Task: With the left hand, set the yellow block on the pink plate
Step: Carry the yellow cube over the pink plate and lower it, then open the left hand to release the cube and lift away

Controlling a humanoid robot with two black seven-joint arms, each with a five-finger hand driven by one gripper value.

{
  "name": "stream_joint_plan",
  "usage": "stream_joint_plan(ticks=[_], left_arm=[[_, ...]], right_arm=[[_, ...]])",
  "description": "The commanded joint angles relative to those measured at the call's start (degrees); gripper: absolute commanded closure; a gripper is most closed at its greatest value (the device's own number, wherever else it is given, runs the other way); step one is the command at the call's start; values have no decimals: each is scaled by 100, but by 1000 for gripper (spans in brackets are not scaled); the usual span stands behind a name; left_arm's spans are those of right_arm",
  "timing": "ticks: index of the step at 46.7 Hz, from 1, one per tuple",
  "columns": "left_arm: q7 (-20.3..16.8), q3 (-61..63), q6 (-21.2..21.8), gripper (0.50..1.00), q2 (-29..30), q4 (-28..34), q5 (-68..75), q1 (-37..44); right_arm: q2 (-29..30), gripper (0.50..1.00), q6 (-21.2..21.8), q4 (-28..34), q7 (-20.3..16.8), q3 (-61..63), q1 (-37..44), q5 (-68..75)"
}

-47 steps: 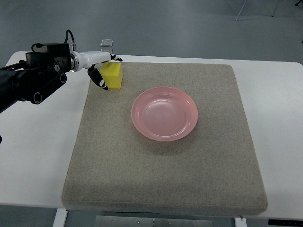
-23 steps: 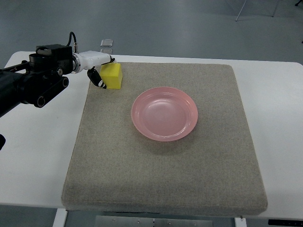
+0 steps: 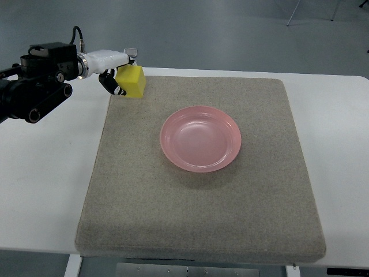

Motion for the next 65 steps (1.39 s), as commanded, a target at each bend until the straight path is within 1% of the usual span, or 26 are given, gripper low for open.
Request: stream_joint_plan(ticks=[1,6,10,15,21,26,31,39,44,46,49,50,51,53,57,59,60,61,63,65], left_arm=[[0,-101,-9,1000,228,-487,-3,-17],[0,-154,-88,1000,466,-1137,6,-35],[-9,-154,-106,1000,519,-1778,-3,35],[-26,-93,-106,1000,791,-2534,-3,70],[-26,-58,-185,1000,827,-3159,32,167],[-26,4,-352,1000,791,-3397,76,211],[-26,320,-370,1000,765,-3468,85,176],[-18,382,-352,1000,396,-3345,461,246],[-18,364,-291,1000,159,-3116,805,378],[-9,364,-282,960,54,-3055,823,413],[-9,347,-282,952,-61,-2967,823,457],[-9,329,-273,941,-87,-2940,823,466],[-9,312,-273,911,-122,-2905,823,483],[-9,285,-247,830,-184,-2853,823,501],[-17,276,-45,708,-219,-2817,814,527],[-18,285,26,622,-228,-2817,814,527],[-18,285,43,588,-228,-2817,805,527],[-18,285,44,568,-228,-2817,805,527],[-18,285,44,557,-228,-2817,797,536],[-9,294,44,532,-228,-2817,788,536]], right_arm=[[0,576,0,0,-1,0,-2,-1],[0,576,0,0,-1,0,-2,-1],[0,576,0,0,-1,0,-2,-1],[0,576,0,0,-1,0,-2,-1],[0,576,0,0,-1,0,-2,-1],[0,576,0,0,-1,0,-2,-1],[0,576,0,0,-1,0,-2,-1],[0,576,0,0,-1,0,-2,-1],[0,576,0,0,-1,0,-2,-1],[0,576,0,0,-1,0,-2,-1],[0,576,0,0,-1,0,-2,0],[0,576,0,0,-1,0,-2,-1],[0,576,0,0,-1,0,-2,-1],[0,576,0,0,-1,0,-2,-1],[0,576,0,0,-1,0,-2,-1],[0,576,0,0,-1,0,-2,-1],[0,576,0,0,-1,0,-2,-1],[0,576,0,0,-1,0,-2,-1],[0,576,0,0,-1,0,-2,-1],[0,576,0,0,-1,0,-2,-1]])
